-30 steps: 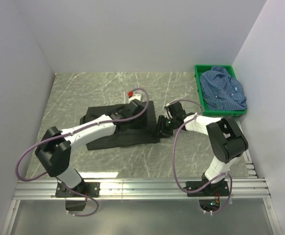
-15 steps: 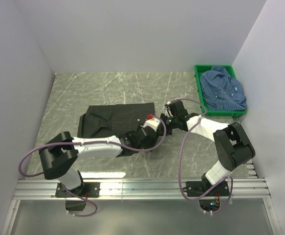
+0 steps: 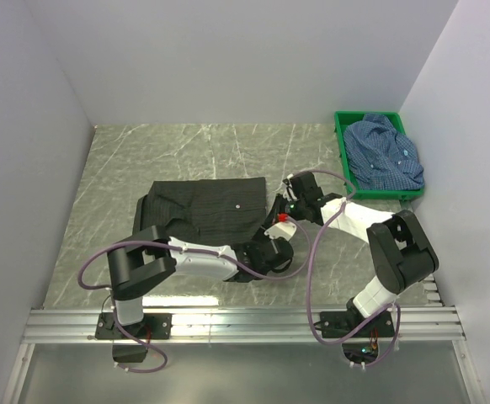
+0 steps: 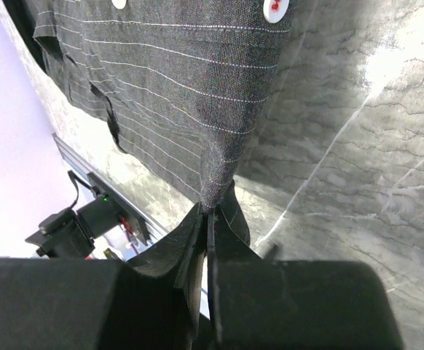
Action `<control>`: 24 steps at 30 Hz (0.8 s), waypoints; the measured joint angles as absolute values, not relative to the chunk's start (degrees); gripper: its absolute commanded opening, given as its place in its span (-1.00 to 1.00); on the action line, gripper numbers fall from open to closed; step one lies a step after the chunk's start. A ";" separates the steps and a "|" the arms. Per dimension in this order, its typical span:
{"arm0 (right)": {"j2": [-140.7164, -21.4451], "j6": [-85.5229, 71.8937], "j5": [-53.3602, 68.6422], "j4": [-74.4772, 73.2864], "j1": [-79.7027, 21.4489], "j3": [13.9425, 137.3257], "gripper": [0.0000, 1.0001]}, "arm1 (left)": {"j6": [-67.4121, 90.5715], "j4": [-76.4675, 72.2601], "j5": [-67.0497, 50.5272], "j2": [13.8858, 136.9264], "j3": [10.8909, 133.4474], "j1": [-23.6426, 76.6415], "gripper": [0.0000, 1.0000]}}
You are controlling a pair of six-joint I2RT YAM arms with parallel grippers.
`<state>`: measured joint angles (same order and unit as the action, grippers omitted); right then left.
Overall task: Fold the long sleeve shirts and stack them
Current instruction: Fold the shirt
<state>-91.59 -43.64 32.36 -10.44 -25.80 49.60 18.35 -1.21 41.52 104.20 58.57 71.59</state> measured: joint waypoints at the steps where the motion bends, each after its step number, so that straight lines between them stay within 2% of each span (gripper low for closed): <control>1: -91.59 -43.70 32.36 -10.37 -25.80 49.60 -0.84 | 18.98 -0.64 43.07 104.66 59.07 71.64 -0.40; 2: -91.59 -43.77 32.36 -10.35 -25.80 49.60 -0.84 | 19.44 0.05 44.66 105.03 59.57 71.68 -0.47; 5: -91.59 -43.97 32.38 -10.15 -25.80 49.60 -0.84 | 21.71 2.02 48.10 105.62 60.38 71.68 -0.92; 6: -91.59 -44.03 32.38 -10.09 -25.80 49.60 -0.82 | 22.33 2.52 48.88 105.69 60.51 71.70 -0.99; 8: -91.59 -44.18 32.38 -9.89 -25.78 49.60 -0.62 | 23.38 3.33 49.78 105.69 60.73 71.72 -0.99; 9: -91.59 -44.36 32.36 -9.80 -25.69 49.60 -0.47 | 23.66 3.51 49.95 105.69 60.75 71.72 -0.99; 10: -91.59 -44.58 32.36 -9.67 -25.61 49.60 -0.16 | 23.90 3.79 50.06 105.69 60.75 71.72 -0.99; 13: -91.64 -45.30 32.18 -9.43 -24.75 49.82 0.25 | 24.71 4.16 49.98 105.16 60.42 71.72 -0.99; 16: -92.62 -45.87 31.29 -9.15 -23.57 51.55 0.45 | 25.56 4.91 49.78 103.48 60.12 71.70 -0.99; 24: -100.92 -47.86 31.09 -2.70 -22.94 55.33 0.55 | 28.34 5.65 48.86 99.31 60.12 71.59 -0.99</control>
